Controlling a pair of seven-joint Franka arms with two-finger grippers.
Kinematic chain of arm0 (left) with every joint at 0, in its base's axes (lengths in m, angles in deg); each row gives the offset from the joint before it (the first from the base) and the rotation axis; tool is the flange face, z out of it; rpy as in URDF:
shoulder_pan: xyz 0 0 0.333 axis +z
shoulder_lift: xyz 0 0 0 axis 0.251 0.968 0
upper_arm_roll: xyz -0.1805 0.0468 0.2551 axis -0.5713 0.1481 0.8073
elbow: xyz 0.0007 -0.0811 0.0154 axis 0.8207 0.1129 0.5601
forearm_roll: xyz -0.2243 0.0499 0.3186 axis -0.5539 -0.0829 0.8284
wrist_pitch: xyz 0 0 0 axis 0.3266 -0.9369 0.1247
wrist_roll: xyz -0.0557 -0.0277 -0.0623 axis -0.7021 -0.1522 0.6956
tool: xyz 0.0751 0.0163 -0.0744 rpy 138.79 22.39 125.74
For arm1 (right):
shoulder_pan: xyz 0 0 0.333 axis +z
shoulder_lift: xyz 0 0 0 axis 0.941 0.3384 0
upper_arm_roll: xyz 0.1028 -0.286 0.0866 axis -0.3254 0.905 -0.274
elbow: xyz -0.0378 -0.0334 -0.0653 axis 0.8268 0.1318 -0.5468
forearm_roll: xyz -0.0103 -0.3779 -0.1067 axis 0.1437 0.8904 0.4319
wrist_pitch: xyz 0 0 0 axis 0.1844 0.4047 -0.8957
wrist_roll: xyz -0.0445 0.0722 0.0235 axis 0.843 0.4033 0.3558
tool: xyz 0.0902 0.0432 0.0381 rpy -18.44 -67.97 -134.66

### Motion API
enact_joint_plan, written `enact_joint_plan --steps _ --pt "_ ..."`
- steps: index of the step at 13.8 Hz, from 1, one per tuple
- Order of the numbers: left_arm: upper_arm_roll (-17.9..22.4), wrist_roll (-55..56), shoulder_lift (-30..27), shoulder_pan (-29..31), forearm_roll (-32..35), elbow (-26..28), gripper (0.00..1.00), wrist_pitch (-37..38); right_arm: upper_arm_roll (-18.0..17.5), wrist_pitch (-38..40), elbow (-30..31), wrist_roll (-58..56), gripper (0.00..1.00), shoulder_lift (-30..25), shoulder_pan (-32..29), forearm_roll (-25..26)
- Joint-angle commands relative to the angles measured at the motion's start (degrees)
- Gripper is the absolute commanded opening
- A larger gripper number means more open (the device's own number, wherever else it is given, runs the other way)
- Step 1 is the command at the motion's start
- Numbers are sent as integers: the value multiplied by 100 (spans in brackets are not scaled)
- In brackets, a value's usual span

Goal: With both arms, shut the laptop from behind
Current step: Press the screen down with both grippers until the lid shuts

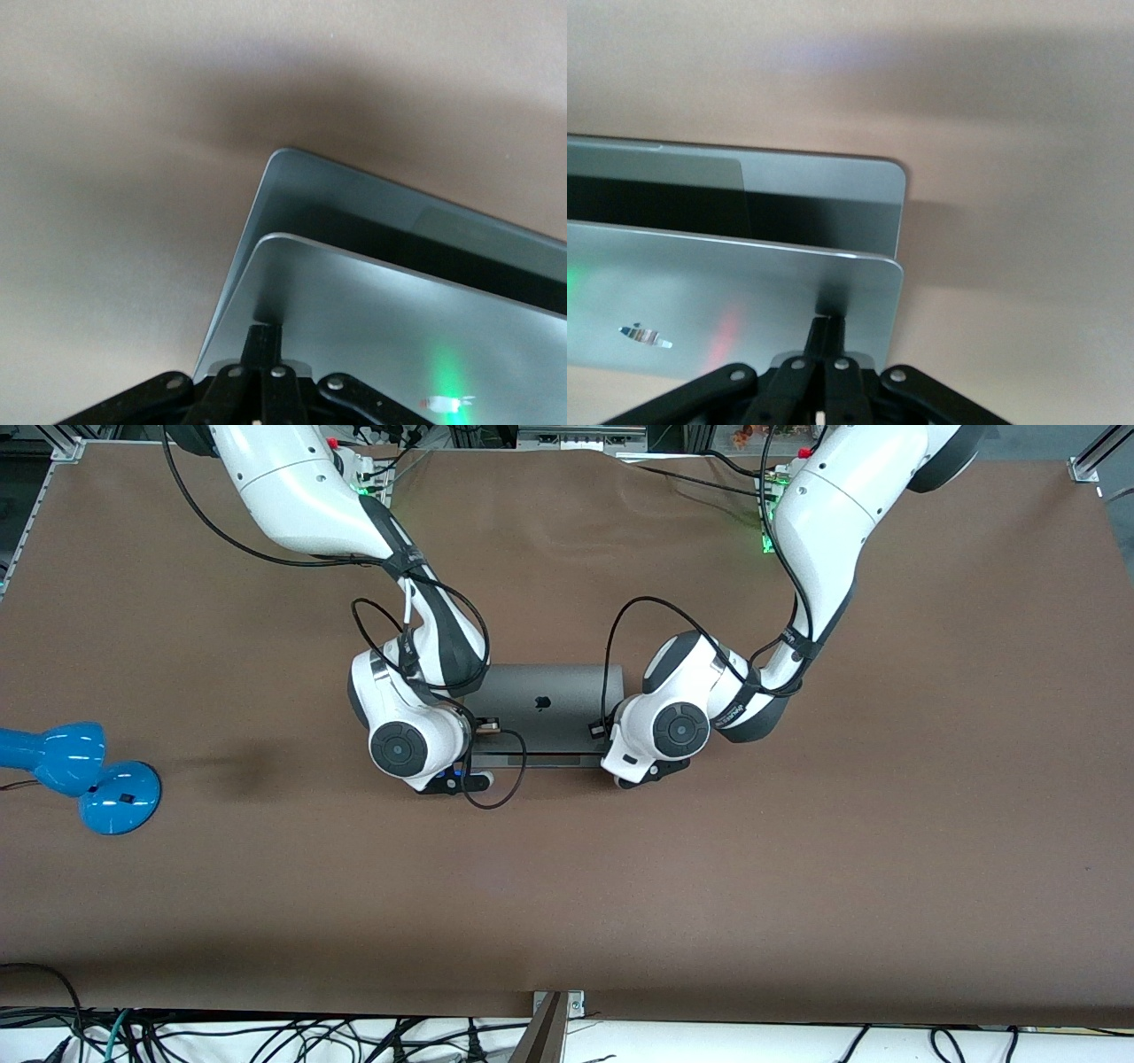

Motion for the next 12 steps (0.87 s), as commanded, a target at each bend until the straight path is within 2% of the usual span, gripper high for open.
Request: enact_joint_plan --steps 1,5,12 --pt "72 -52 192 -100 193 -202 0 -155 -20 -92 -156 -89 0 187 -30 2" --pt "116 -9 394 -135 456 -351 0 -208 -20 -267 -156 -98 0 292 -30 72" --pt "142 -35 526 -196 474 -387 0 -321 -28 -452 -156 -89 0 425 -22 169"
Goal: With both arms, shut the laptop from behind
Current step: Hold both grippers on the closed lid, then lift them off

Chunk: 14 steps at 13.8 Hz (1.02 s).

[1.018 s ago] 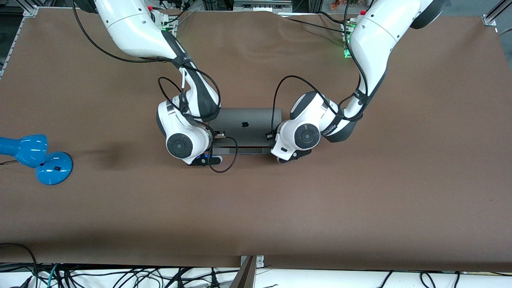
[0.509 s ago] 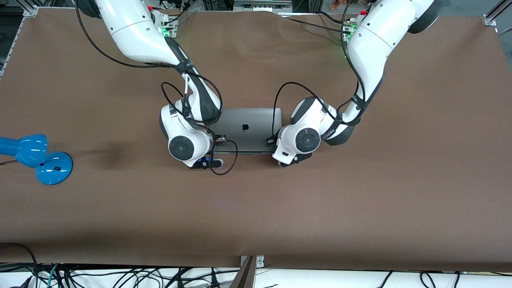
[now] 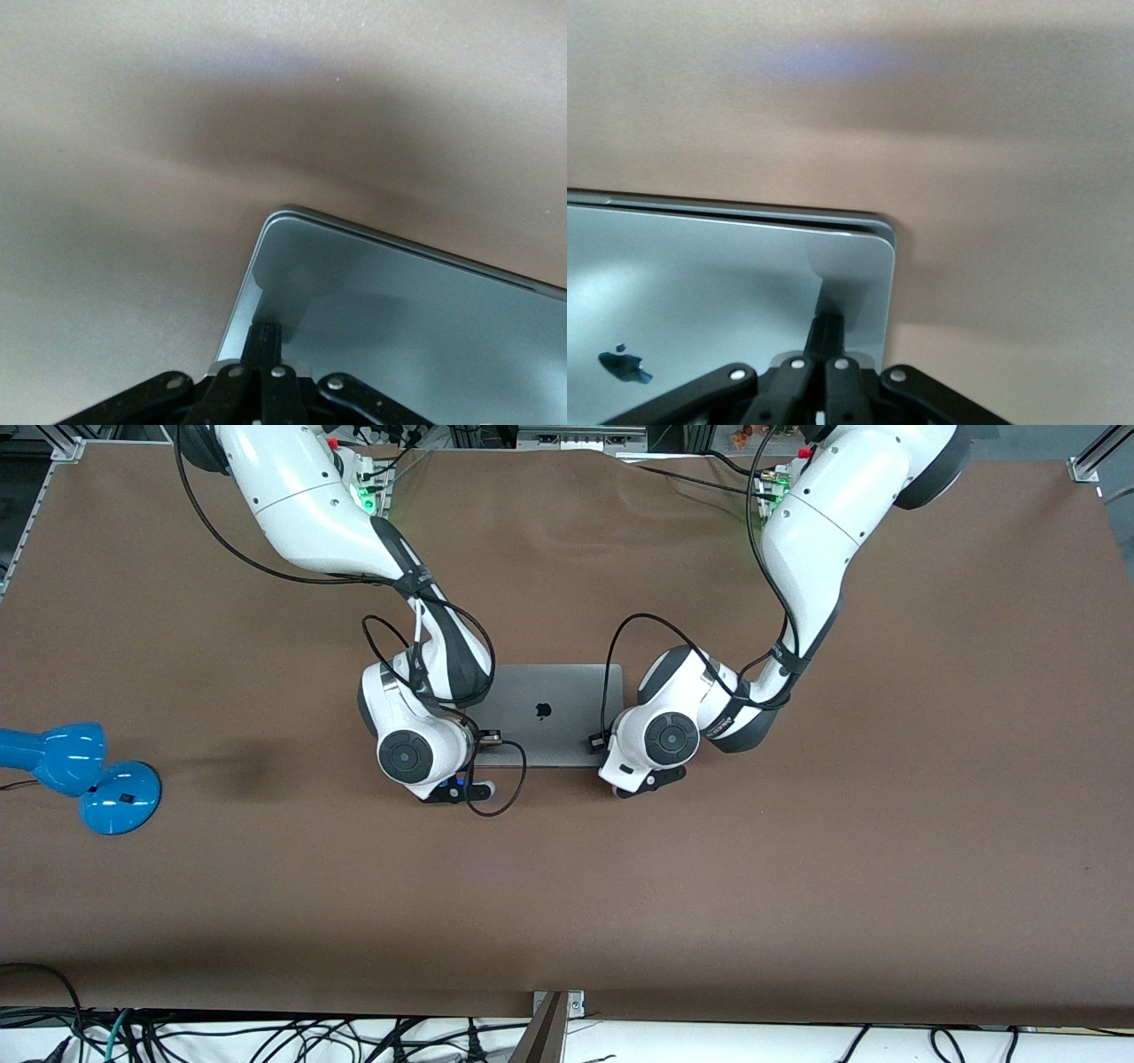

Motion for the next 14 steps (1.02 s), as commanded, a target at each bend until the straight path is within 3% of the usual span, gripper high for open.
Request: enact_joint_plan --steps 1,4,5,6,7,8,11,14 --pt "62 -24 141 -91 171 -206 0 -71 -21 -2 -151 -57 0 93 -20 87" --pt "62 -23 150 -82 171 -206 0 -80 -21 -20 -151 -57 0 93 -20 87" --pt "54 -15 132 -82 171 -206 15 -72 -21 -20 -160 -57 0 75 -20 87" --pt "54 11 97 -56 180 -206 62 -63 -30 67 -273 -39 0 41 -20 87" --pt "54 -6 36 -56 215 -206 100 -63 -30 198 -396 -4 54 5 -11 87" --pt "54 -15 -51 -21 215 -206 100 -19 -21 356 -458 -13 99 -82 -3 95" --pt "54 -32 -472 85 215 -188 100 567 66 734 -468 -48 100 -521 -46 78" --pt "167 -600 -1245 138 373 -48 100 1384 111 1043 -476 -57 100 -908 -318 60"
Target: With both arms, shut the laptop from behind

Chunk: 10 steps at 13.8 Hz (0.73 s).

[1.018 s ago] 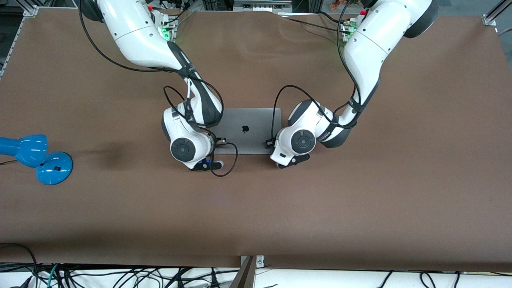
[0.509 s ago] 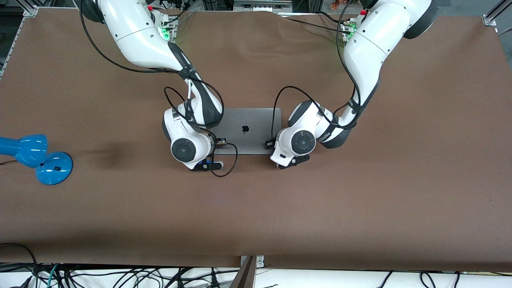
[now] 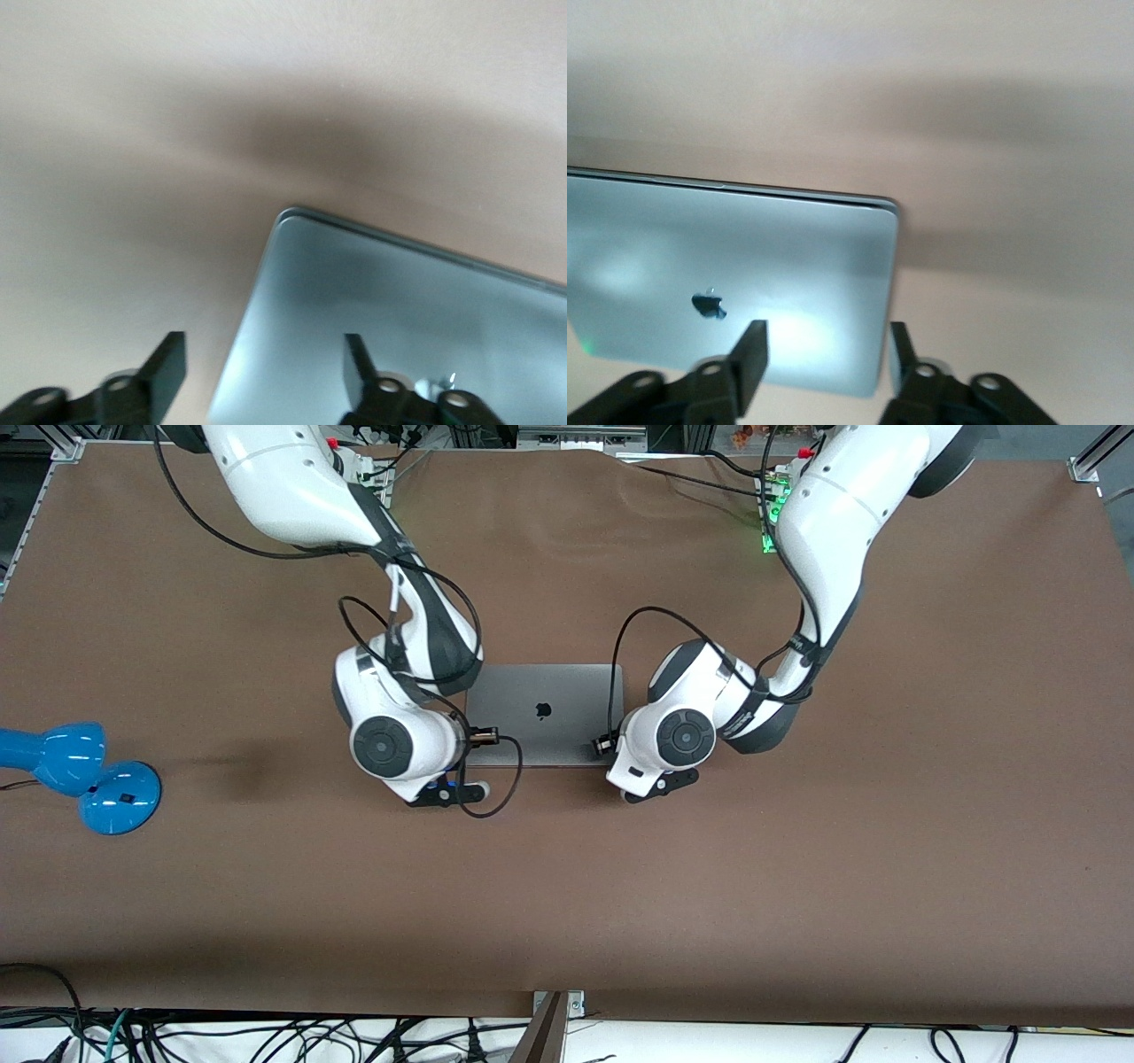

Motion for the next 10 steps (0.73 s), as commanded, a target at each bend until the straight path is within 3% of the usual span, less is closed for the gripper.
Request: enact_joint_plan --steps 1,4,6,10 --pt "248 -711 -920 18 204 270 100 798 -21 320 72 -64 100 -399 -345 51" --pt "381 -810 -1930 97 160 865 100 1004 22 575 72 -29 100 -751 -697 95" --pt "425 -863 -2633 159 151 1340 100 1004 433 620 72 -90 100 -997 -724 139" --pt "1030 -1574 -3864 159 99 2140 100 1021 1181 829 46 -623 100 -1244 -760 261"
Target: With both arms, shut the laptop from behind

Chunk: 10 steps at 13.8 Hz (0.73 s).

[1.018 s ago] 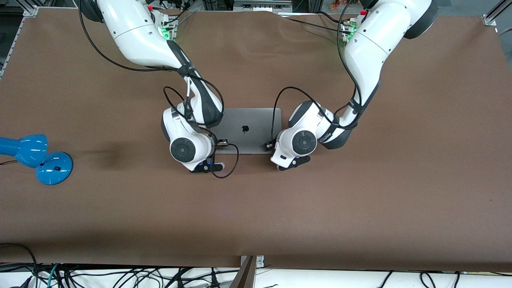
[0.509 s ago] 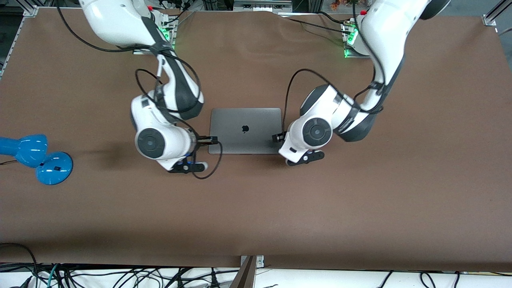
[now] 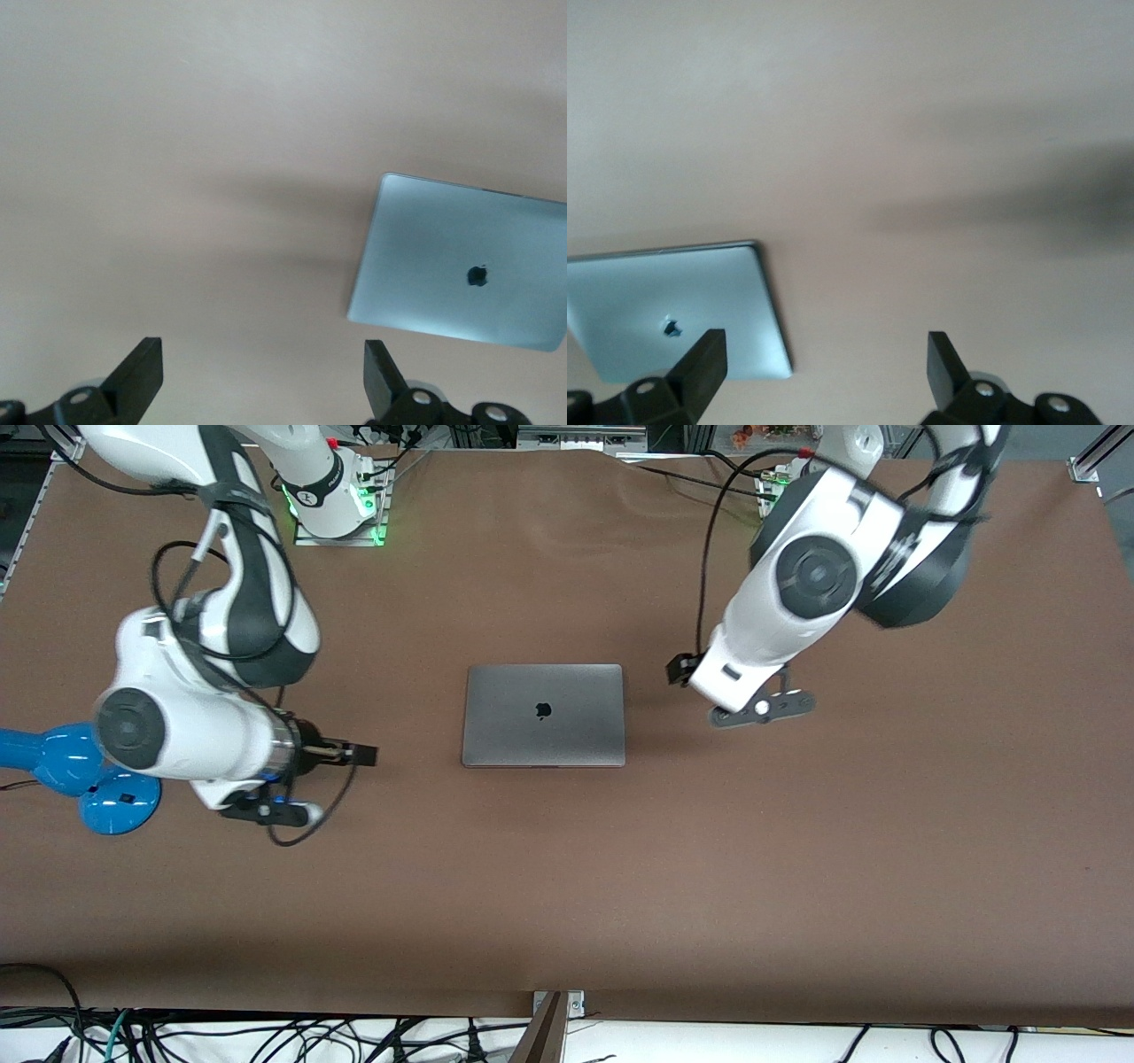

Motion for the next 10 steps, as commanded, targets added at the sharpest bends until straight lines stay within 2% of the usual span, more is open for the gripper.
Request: enact_joint_plan --steps 1,3,4,7,10 --pt "430 -695 -1047 29 38 905 100 -87 315 198 16 -871 100 -217 27 394" --pt "825 -1180 -1575 29 108 1292 100 -87 490 356 -98 -1236 100 -349 18 913" --pt "932 -1364 -1786 82 135 1424 100 -87 447 339 -116 -1184 100 -654 -26 1081" --pt "959 -2259 -2034 792 144 1505 100 36 325 400 180 -1157 100 -1401 -332 1179" --pt "959 -3130 -2104 1347 353 1505 100 89 -648 435 1163 -1175 100 -2499 -1148 1792"
